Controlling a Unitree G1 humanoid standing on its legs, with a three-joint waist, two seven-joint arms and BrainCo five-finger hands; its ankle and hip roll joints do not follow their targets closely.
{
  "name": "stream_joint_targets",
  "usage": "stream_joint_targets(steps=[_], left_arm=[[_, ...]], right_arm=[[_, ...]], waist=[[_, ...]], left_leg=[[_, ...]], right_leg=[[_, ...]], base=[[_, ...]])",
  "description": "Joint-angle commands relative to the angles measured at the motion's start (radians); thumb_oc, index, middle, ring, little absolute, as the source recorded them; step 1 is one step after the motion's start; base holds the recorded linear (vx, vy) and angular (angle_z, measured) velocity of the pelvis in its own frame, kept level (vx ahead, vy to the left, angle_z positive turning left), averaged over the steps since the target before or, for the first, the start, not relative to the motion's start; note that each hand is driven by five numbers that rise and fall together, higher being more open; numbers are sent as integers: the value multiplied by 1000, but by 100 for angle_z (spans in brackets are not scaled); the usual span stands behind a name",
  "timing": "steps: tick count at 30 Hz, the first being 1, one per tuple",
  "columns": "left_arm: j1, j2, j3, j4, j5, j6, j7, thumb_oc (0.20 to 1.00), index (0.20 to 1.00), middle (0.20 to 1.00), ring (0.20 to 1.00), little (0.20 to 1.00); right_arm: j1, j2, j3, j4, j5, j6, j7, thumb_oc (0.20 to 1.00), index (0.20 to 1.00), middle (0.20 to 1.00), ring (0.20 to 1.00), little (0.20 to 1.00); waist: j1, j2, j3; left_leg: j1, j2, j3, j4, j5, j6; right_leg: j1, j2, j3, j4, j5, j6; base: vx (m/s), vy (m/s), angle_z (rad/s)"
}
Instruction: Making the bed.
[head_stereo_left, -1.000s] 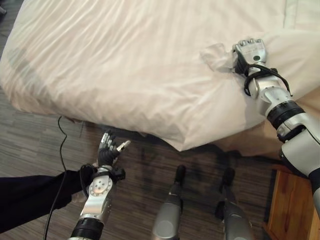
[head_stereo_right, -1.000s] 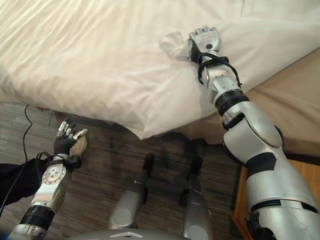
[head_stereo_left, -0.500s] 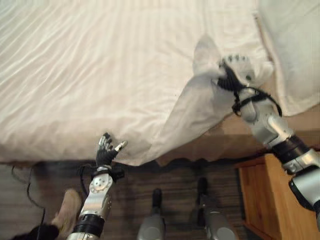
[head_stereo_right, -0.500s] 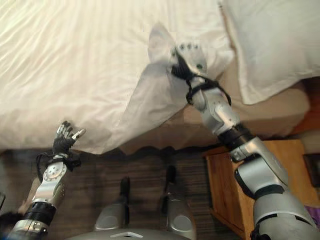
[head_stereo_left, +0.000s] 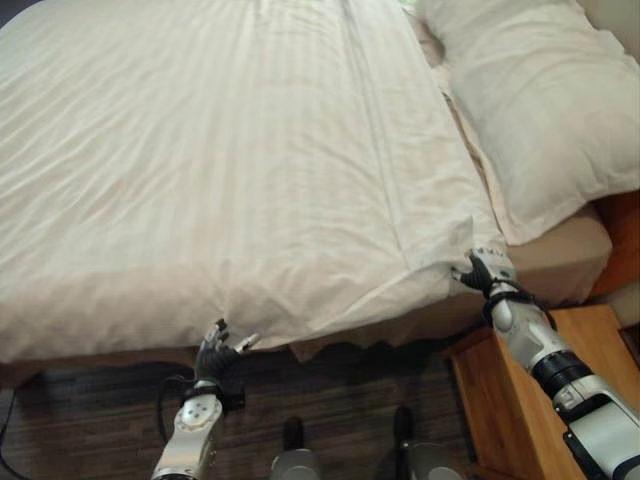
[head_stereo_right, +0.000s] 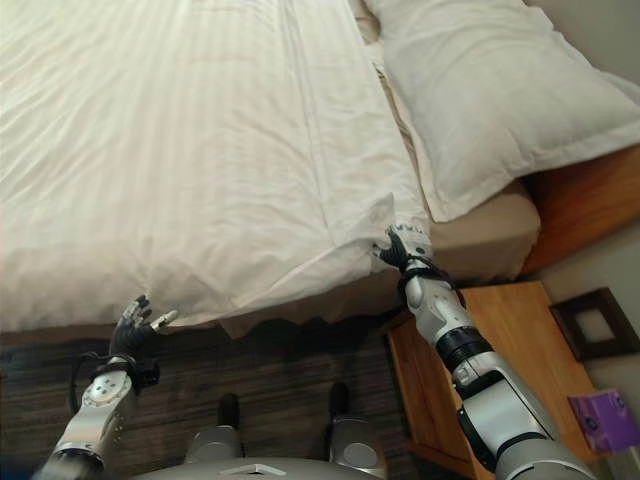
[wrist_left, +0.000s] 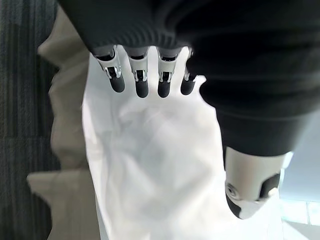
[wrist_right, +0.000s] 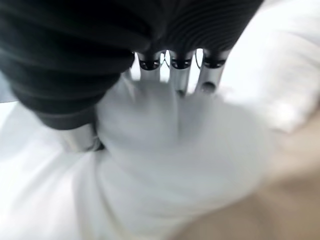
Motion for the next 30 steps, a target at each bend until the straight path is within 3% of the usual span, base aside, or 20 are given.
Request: stream_joint_targets(steps=[1, 6, 9, 12, 18, 19, 20, 22, 27, 28, 30], left_arm=[[-24, 31, 4, -13, -12, -42, -6, 1000, 1000, 1000, 1000, 1000], [-11, 2, 4, -7, 5, -38, -21, 1000, 1000, 1000, 1000, 1000], [-10, -4, 5, -7, 4, -35, -21, 1000, 1000, 1000, 1000, 1000], [-14, -11, 9, -1, -7, -32, -16, 1000, 1000, 1000, 1000, 1000], [-12, -7, 13, -12, -13, -27, -21, 1000, 1000, 1000, 1000, 1000], [-13, -6, 13, -12, -11, -24, -19, 1000, 1000, 1000, 1000, 1000], [-13, -4, 13, -14, -12, -23, -19, 1000, 1000, 1000, 1000, 1000], [-13, -4, 13, -16, -11, -21, -17, 1000, 1000, 1000, 1000, 1000], [-26, 2, 13, -24, -10, -15, -4, 1000, 1000, 1000, 1000, 1000], [-36, 14, 8, -25, -15, -16, 1, 1000, 1000, 1000, 1000, 1000], [-38, 25, 3, -28, -27, -18, 0, 1000, 1000, 1000, 1000, 1000]], right_arm=[[18, -17, 7, 33, -50, 25, -23, 1000, 1000, 1000, 1000, 1000], [164, -28, -24, 183, -115, 46, -8, 1000, 1000, 1000, 1000, 1000], [198, -17, -61, 210, -74, 44, -16, 1000, 1000, 1000, 1000, 1000], [253, -3, -149, 227, 67, 40, -41, 1000, 1000, 1000, 1000, 1000], [267, -24, -201, 213, 132, 39, -54, 1000, 1000, 1000, 1000, 1000], [257, -33, -221, 165, 180, 28, -57, 369, 369, 369, 369, 369], [250, -42, -233, 126, 213, 22, -60, 200, 200, 200, 200, 200], [248, -48, -248, 68, 247, 15, -61, 200, 200, 200, 200, 200], [212, -8, -329, -156, 539, -66, -89, 200, 200, 200, 200, 200], [171, 33, -350, -209, 701, -115, -96, 200, 200, 200, 200, 200], [122, 76, -366, -221, 872, -168, -96, 200, 200, 200, 200, 200]], waist=[[-11, -48, -57], [-39, -24, -69], [-47, -16, -71], [-64, -8, -79], [-71, 1, -88], [-73, 3, -91], [-74, 4, -92], [-75, 6, -93], [-76, 14, -94], [-69, 19, -88], [-60, 25, -84]], left_leg=[[-53, -83, -1, 79, -118, 59], [-19, -68, -17, 32, -97, 42], [-12, -62, -19, 22, -90, 38], [-8, -49, -20, 12, -81, 31], [-8, -34, -29, 4, -73, 21], [-7, -31, -29, 4, -72, 19], [-7, -29, -29, 4, -72, 17], [-6, -27, -31, 4, -71, 15], [-4, -19, -32, 4, -71, 10], [-3, -19, -34, 4, -72, 8], [-8, -18, -36, 4, -69, 6]], right_leg=[[8, -135, -25, -3, -43, 76], [34, -116, -47, -14, -71, 66], [39, -109, -48, -14, -80, 61], [46, -98, -52, -15, -94, 52], [61, -87, -64, -15, -110, 45], [65, -85, -65, -16, -112, 42], [67, -84, -67, -16, -113, 41], [68, -82, -68, -16, -114, 39], [74, -75, -74, -16, -118, 31], [78, -73, -80, -16, -120, 29], [75, -72, -84, -16, -117, 26]], base=[[96, -91, -26], [76, -99, 4], [30, -55, 3], [32, -45, 0], [20, -32, 0], [16, -33, 2], [21, -46, 3], [9, -18, 0], [11, -33, 1], [5, -61, 3], [0, -47, 3]])
